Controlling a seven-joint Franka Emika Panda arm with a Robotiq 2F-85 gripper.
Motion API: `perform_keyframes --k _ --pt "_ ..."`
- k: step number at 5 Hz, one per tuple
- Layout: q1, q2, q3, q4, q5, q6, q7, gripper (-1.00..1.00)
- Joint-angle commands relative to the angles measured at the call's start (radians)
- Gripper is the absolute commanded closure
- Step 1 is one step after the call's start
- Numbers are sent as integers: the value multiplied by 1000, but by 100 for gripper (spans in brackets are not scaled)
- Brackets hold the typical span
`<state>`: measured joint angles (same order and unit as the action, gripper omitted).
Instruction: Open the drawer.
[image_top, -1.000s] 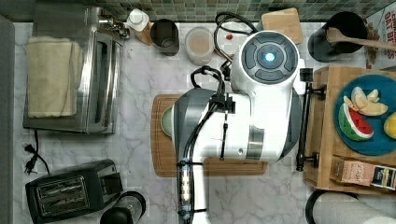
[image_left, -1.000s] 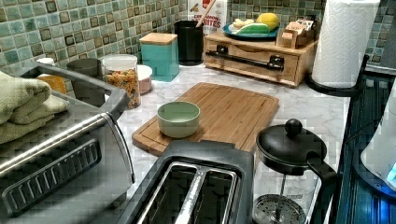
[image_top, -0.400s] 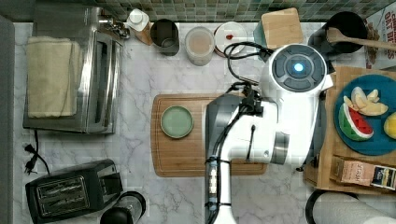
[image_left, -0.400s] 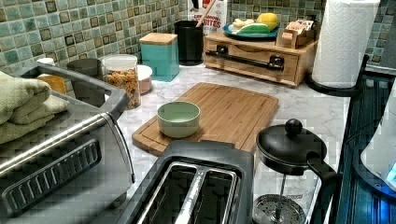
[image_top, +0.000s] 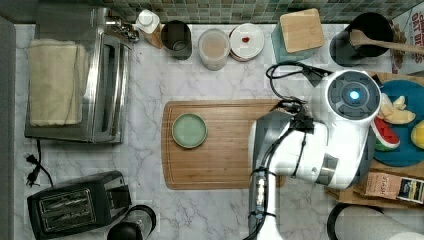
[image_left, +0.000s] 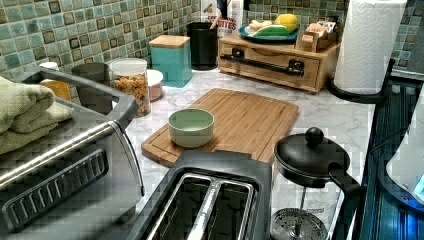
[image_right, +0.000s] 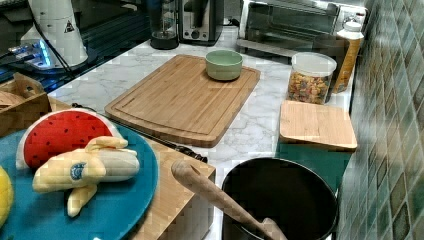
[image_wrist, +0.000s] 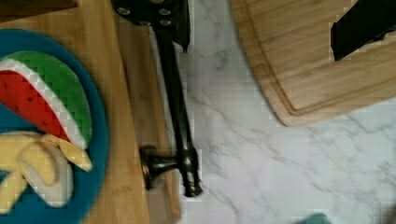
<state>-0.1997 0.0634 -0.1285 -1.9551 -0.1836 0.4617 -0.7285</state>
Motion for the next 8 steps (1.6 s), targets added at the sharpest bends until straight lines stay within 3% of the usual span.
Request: perform_keyframes --k 1,3,6,8 --pt "-28 -47 -50 -125 -78 152 -92 -100" --pt "-35 -73 -59 -258 -118 320 -99 -100" --pt "-87 43 -81 -288 -123 495 -199 -100" --pt "-70 117 -103 -276 -65 505 -176 -100"
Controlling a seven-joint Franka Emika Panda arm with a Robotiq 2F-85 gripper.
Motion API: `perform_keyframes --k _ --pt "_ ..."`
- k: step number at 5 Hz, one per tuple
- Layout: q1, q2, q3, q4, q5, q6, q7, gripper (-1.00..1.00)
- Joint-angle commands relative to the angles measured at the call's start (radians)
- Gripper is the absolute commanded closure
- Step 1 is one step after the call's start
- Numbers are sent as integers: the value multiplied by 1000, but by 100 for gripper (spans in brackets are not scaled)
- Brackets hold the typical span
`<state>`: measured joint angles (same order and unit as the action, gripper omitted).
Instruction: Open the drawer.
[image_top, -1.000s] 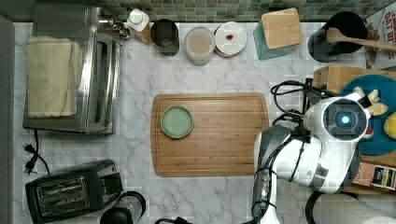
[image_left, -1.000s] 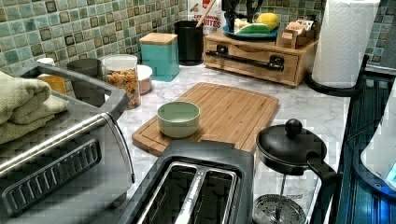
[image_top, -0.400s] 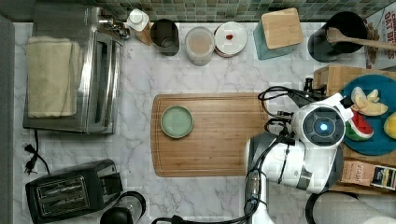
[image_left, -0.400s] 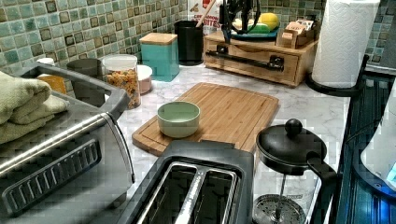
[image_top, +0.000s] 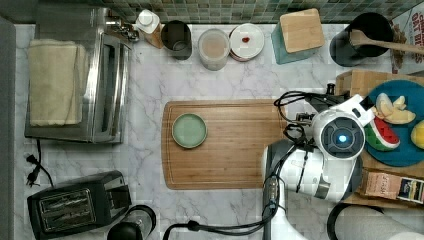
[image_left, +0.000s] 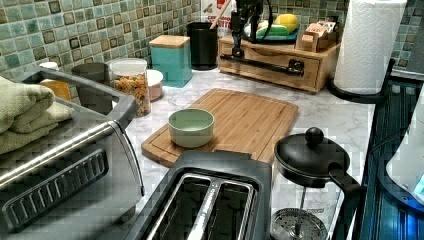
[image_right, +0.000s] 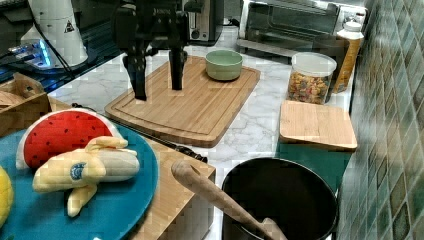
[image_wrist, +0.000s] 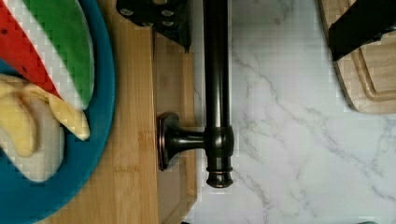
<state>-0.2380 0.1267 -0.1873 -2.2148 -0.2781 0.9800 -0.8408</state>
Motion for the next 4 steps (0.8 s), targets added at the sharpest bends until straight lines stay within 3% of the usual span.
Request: perform_keyframes --k 1,4 --pt "-67 58 -37 -27 24 5 -72 -100" --pt "-94 205 25 38 87 137 -54 -100"
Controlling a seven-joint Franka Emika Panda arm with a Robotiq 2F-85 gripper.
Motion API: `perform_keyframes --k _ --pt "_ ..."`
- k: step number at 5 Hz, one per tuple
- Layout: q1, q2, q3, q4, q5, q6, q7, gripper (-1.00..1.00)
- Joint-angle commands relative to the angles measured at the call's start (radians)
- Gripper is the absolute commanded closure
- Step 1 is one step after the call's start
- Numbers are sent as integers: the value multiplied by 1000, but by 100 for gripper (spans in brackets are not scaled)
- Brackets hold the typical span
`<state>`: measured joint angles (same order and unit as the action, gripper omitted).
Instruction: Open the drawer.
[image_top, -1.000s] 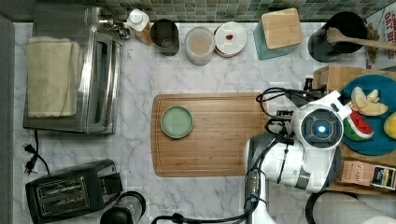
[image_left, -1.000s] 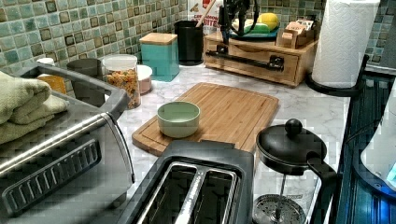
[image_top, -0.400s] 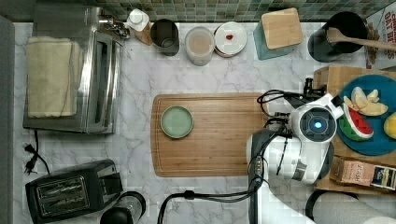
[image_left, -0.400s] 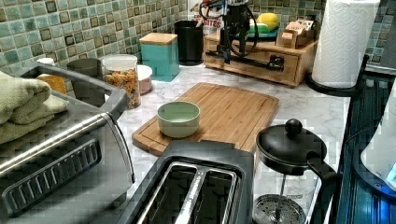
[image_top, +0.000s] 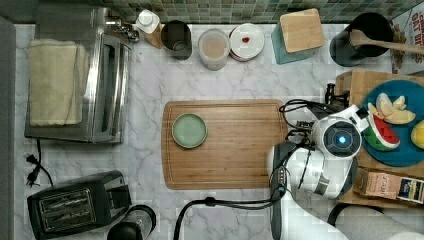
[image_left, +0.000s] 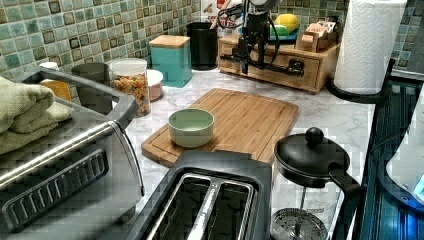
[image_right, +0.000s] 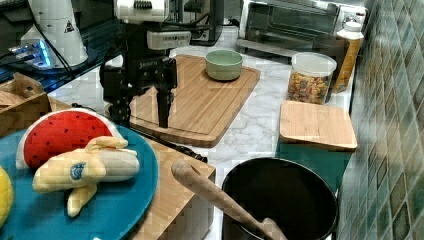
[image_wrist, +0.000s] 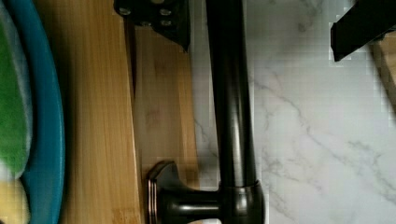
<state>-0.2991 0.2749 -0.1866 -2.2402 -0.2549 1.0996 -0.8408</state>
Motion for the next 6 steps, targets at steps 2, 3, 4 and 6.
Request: perform_keyframes --k 2,3,4,6 --pt "13 29 39 31 34 52 78 -100" --pt "28 25 79 45 27 48 23 -100" --pt "27 29 149 35 83 70 -45 -100" --pt "89 -90 252 -74 184 3 12 -100"
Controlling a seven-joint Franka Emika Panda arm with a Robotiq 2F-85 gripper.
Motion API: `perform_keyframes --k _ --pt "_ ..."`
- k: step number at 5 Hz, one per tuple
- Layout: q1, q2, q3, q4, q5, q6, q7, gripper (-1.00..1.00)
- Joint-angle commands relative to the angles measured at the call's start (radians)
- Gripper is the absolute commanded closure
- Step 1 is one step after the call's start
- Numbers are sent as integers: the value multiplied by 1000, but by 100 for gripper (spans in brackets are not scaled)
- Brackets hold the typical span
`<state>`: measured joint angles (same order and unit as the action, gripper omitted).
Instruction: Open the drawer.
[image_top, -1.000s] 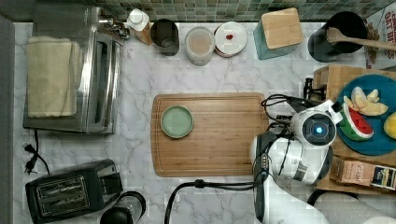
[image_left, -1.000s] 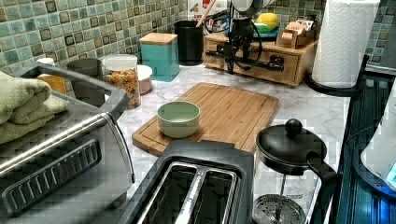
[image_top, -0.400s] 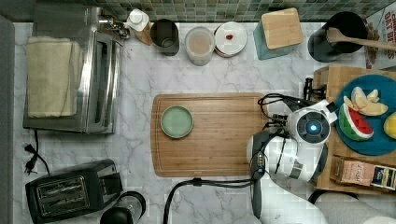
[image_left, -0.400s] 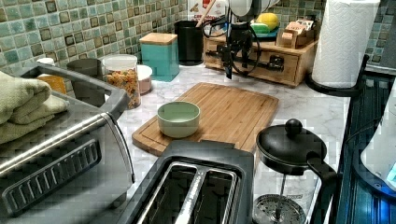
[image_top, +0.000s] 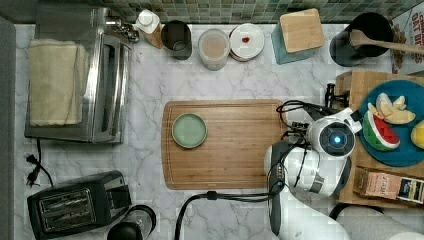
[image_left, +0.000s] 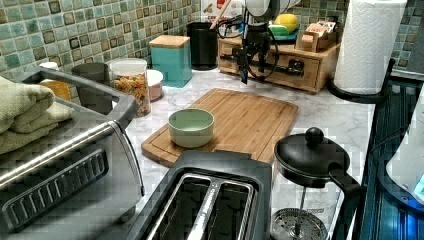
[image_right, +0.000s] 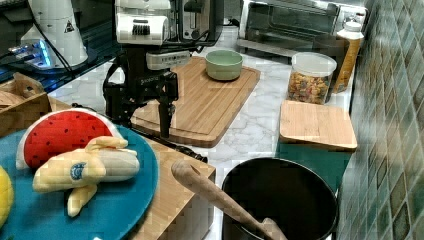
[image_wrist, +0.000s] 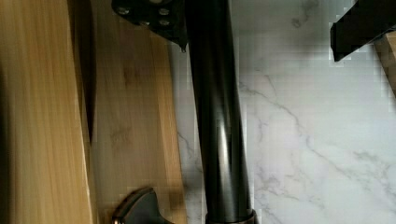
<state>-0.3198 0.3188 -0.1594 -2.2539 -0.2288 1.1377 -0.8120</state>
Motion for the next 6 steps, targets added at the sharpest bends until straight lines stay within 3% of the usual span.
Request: perform_keyframes --k 1,3,4,5,6 --pt "175 -166 243 -80 139 -59 111 -100" --pt "244 -165 287 -74 116 -53 300 -100" --pt "281 -208 287 -123 78 -38 401 -100" --pt "306 -244 269 -162 13 7 526 -100" --pt "306 -244 269 -162 12 6 526 -100"
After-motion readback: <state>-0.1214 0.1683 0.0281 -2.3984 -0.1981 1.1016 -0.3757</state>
